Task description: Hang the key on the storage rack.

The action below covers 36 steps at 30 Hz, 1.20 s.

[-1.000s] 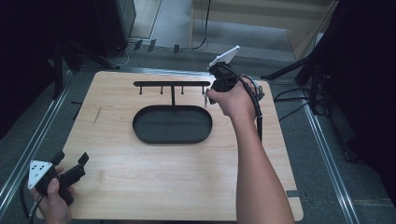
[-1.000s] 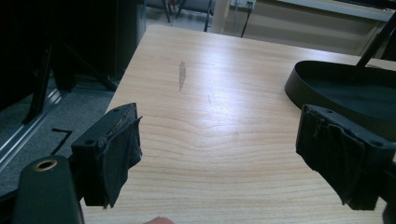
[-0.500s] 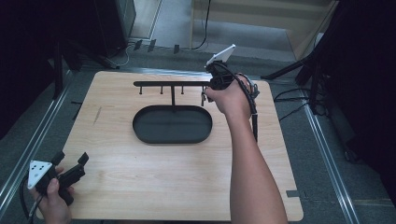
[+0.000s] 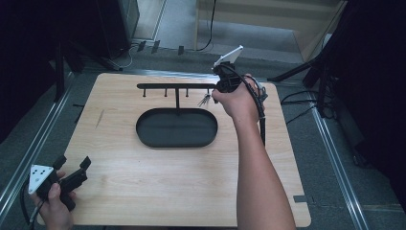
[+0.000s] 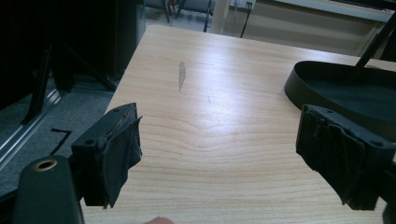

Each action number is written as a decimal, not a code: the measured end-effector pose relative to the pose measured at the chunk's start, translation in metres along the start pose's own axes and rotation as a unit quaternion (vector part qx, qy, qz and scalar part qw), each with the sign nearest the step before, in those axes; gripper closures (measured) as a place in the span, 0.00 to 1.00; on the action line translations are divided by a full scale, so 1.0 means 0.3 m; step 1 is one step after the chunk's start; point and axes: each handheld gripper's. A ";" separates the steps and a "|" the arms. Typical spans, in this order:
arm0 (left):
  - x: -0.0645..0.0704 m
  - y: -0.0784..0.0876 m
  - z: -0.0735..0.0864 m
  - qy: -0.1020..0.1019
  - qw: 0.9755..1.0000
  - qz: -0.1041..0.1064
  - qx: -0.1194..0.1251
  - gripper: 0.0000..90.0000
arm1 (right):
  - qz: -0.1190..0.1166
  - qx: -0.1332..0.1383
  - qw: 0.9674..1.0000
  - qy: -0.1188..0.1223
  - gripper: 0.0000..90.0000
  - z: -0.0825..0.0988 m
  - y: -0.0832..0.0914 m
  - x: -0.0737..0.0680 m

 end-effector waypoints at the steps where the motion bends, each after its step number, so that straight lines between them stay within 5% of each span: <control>1: 0.000 0.000 0.000 0.000 1.000 0.000 0.000 0.16 | 0.003 -0.001 1.000 -0.001 0.84 0.003 -0.001 0.005; 26: 0.000 0.000 0.000 -0.003 1.000 -0.001 -0.002 0.16 | 0.003 -0.033 0.998 -0.048 0.82 0.170 -0.106 0.212; 36: 0.001 0.000 0.000 -0.003 1.000 -0.001 -0.001 0.16 | 0.000 -0.037 0.997 -0.068 0.72 0.264 -0.157 0.293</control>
Point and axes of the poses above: each handheld gripper's, and its own axes: y roughly backward along the jaws, z roughly out of its underside, x roughly to its right, and after that the axes turned 3 degrees about x, right-handed
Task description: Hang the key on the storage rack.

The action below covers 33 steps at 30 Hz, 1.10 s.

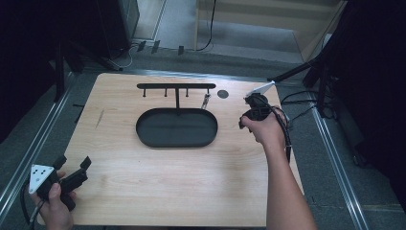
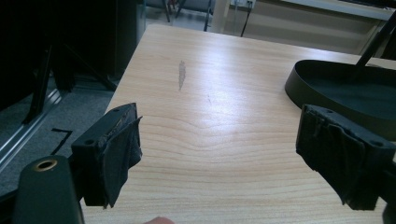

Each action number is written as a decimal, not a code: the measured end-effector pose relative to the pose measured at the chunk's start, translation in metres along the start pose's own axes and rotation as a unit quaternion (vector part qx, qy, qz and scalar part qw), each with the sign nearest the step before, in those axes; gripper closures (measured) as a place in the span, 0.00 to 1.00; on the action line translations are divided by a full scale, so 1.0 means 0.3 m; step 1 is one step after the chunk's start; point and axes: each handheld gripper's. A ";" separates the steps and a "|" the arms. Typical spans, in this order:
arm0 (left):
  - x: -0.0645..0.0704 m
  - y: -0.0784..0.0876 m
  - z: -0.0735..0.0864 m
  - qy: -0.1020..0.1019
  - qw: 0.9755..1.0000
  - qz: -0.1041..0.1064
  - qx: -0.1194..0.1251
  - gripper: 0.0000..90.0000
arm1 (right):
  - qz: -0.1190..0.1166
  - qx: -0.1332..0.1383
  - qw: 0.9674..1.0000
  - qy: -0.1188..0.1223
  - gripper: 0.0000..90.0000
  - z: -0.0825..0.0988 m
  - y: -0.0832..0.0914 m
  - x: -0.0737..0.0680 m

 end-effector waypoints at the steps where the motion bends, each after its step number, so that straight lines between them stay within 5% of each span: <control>1: 0.000 0.000 0.000 0.000 1.000 0.000 0.000 0.16 | 0.002 0.001 1.000 0.001 0.69 0.015 -0.009 0.011; 3: 0.000 0.000 0.000 0.001 1.000 0.000 0.000 0.16 | 0.003 0.002 1.000 -0.001 0.66 0.020 -0.012 0.014; 9: 0.000 0.000 0.000 0.000 1.000 0.000 0.000 0.16 | 0.033 -0.009 0.998 0.044 0.44 0.081 -0.060 0.034; 15: -0.001 0.000 0.000 0.003 1.000 0.001 0.001 0.16 | 0.044 -0.003 0.999 0.023 0.17 0.137 -0.082 0.068; 18: 0.000 0.000 0.000 0.000 1.000 0.000 0.000 0.16 | 0.046 -0.002 0.999 0.016 0.13 0.159 -0.087 0.085; 20: 0.002 0.000 0.000 -0.002 1.000 -0.001 0.000 0.16 | 0.044 0.004 0.999 0.012 0.00 0.193 -0.095 0.112; 33: 0.005 0.000 0.001 -0.006 1.000 -0.001 0.000 0.16 | 0.034 0.053 0.997 -0.033 0.00 0.389 -0.126 0.278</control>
Point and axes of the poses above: each handheld gripper's, and its own axes: y roughly backward along the jaws, z roughly out of its underside, x roughly to its right, and after that the axes turned 3 degrees about x, right-handed
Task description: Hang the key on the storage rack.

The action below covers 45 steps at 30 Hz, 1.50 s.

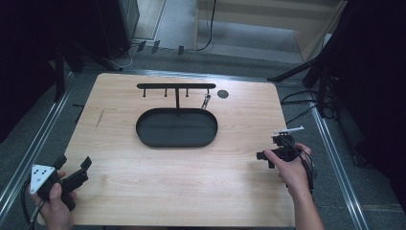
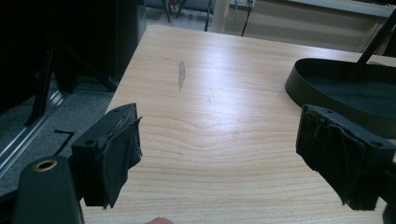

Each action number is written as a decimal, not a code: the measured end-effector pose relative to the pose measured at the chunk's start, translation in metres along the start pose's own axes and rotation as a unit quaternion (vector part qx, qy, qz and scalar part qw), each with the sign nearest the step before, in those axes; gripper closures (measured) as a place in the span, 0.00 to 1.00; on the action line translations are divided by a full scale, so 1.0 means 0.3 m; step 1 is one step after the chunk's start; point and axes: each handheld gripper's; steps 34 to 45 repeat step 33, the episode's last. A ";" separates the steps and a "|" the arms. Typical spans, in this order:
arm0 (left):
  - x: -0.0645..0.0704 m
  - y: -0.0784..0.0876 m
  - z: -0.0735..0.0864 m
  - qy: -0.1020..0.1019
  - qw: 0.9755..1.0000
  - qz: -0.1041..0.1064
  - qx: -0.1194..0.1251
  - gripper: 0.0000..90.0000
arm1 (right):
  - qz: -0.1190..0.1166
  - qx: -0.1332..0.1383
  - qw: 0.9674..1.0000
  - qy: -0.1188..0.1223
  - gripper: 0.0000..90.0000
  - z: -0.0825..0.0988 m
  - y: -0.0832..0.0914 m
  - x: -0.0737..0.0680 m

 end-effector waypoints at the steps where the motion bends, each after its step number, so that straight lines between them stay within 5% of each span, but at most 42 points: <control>1: 0.000 0.000 0.000 0.000 1.000 0.000 0.000 0.16 | 0.000 0.000 1.000 0.000 0.00 0.000 0.000 0.000; 10: 0.002 0.000 0.000 -0.003 1.000 -0.001 -0.001 0.16 | -0.027 0.060 0.998 -0.005 0.00 0.144 -0.007 0.078; 17: 0.003 -0.001 0.000 -0.004 1.000 -0.001 0.000 0.16 | -0.041 0.142 0.989 -0.018 0.00 0.263 -0.006 0.137; 22: 0.004 0.000 0.000 -0.005 1.000 -0.002 0.000 0.16 | -0.044 0.219 0.975 -0.014 0.05 0.335 0.017 0.177; 24: 0.005 -0.001 0.000 -0.004 1.000 0.000 -0.002 0.16 | -0.042 0.253 0.967 -0.013 0.06 0.368 0.027 0.189; 29: 0.008 -0.001 0.000 -0.009 1.000 -0.003 -0.004 0.16 | -0.041 0.305 0.951 -0.021 0.09 0.435 0.038 0.200; 32: 0.007 -0.001 0.000 -0.010 1.000 -0.003 -0.006 0.16 | -0.048 0.320 0.946 -0.034 0.10 0.455 0.035 0.208; 45: 0.008 -0.002 -0.001 -0.010 1.000 -0.003 -0.008 0.16 | -0.047 0.323 0.945 -0.036 0.11 0.454 0.039 0.210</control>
Point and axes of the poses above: each handheld gripper's, and its own axes: y roughly backward along the jaws, z roughly out of its underside, x roughly to its right, and after that the axes turned 3 degrees about x, right-handed
